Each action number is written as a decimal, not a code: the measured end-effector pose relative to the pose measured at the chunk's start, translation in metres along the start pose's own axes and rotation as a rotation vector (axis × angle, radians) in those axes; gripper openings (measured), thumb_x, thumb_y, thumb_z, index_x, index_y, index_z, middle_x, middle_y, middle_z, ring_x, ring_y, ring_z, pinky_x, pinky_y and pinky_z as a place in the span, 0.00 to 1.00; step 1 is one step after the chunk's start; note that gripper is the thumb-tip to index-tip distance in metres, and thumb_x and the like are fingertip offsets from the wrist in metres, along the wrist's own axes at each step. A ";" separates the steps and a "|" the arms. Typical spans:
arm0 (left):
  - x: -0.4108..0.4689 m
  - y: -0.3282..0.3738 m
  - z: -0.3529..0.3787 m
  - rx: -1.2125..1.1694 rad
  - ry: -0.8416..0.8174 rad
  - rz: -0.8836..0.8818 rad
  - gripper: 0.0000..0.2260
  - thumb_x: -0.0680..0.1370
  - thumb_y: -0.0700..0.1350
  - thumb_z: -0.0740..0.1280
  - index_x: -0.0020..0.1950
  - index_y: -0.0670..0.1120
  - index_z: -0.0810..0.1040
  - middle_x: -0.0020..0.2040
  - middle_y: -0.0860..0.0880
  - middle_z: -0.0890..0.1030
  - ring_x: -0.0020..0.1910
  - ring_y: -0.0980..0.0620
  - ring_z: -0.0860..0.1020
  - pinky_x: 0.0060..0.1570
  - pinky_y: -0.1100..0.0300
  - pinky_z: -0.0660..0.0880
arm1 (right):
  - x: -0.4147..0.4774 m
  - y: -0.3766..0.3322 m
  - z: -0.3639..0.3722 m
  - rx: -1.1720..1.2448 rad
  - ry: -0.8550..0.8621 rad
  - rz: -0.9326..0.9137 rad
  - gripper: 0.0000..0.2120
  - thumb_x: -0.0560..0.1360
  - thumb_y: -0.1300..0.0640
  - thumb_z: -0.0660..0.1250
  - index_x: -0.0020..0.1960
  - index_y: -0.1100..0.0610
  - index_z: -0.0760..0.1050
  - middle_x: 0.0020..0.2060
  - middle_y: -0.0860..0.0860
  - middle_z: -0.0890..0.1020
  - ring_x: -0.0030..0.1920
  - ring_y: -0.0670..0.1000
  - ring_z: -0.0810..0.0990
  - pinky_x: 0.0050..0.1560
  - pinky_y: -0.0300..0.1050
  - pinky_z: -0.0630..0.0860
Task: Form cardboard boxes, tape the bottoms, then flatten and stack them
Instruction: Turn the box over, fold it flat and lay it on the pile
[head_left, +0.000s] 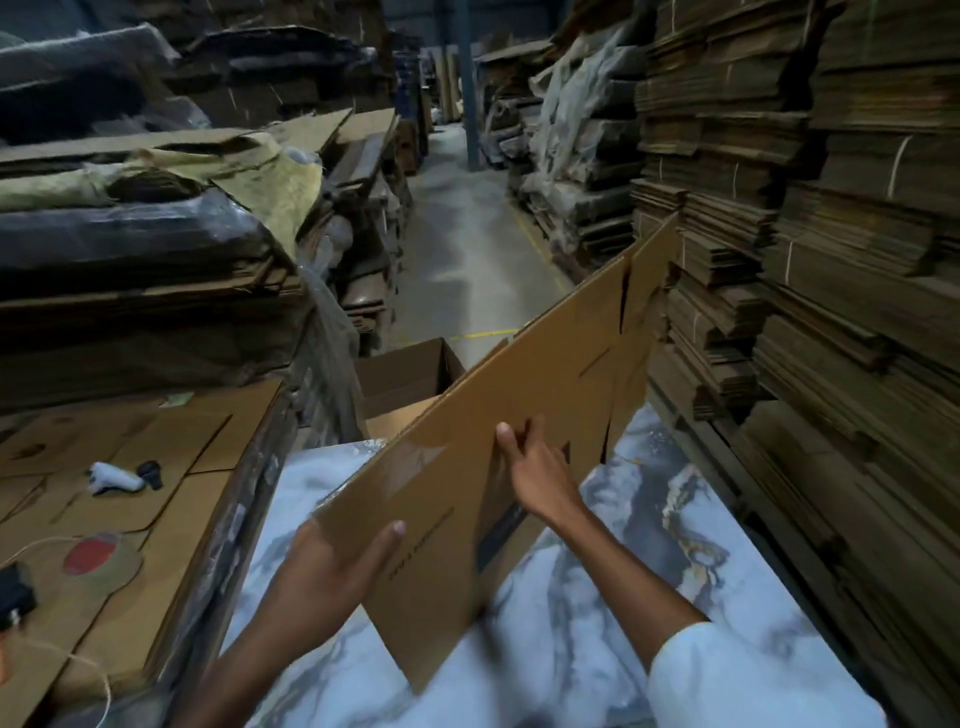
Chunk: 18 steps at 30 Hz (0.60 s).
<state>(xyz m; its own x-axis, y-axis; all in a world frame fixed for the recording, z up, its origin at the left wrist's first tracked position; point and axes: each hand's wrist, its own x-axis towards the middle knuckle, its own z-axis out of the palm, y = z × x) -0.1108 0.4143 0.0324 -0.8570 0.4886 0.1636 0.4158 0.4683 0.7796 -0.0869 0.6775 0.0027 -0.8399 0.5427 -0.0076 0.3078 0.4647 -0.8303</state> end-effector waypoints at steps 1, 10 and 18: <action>0.003 0.005 0.006 -0.011 0.041 0.005 0.09 0.76 0.61 0.69 0.55 0.63 0.79 0.50 0.68 0.83 0.51 0.65 0.82 0.51 0.58 0.81 | -0.004 -0.002 0.006 0.031 -0.029 0.012 0.34 0.81 0.32 0.50 0.76 0.55 0.58 0.74 0.56 0.71 0.70 0.61 0.73 0.66 0.59 0.71; 0.054 -0.026 0.067 -0.594 0.241 -0.421 0.10 0.80 0.48 0.71 0.54 0.42 0.83 0.44 0.44 0.87 0.43 0.43 0.86 0.34 0.52 0.81 | -0.065 0.034 0.069 0.041 -0.083 -0.195 0.17 0.82 0.40 0.59 0.63 0.47 0.75 0.63 0.47 0.78 0.62 0.48 0.76 0.62 0.56 0.75; 0.033 -0.057 0.105 -1.081 0.355 -0.649 0.15 0.82 0.36 0.66 0.68 0.44 0.73 0.58 0.43 0.82 0.51 0.41 0.83 0.38 0.46 0.83 | -0.143 0.072 0.081 0.799 -0.218 0.389 0.29 0.63 0.31 0.76 0.48 0.56 0.84 0.42 0.54 0.86 0.44 0.55 0.85 0.51 0.54 0.83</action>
<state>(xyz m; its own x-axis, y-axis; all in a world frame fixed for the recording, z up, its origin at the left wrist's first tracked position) -0.1302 0.4815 -0.0700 -0.9095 0.1012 -0.4031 -0.4112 -0.3611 0.8370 0.0193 0.5764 -0.1016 -0.8325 0.3774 -0.4057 0.2545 -0.3900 -0.8849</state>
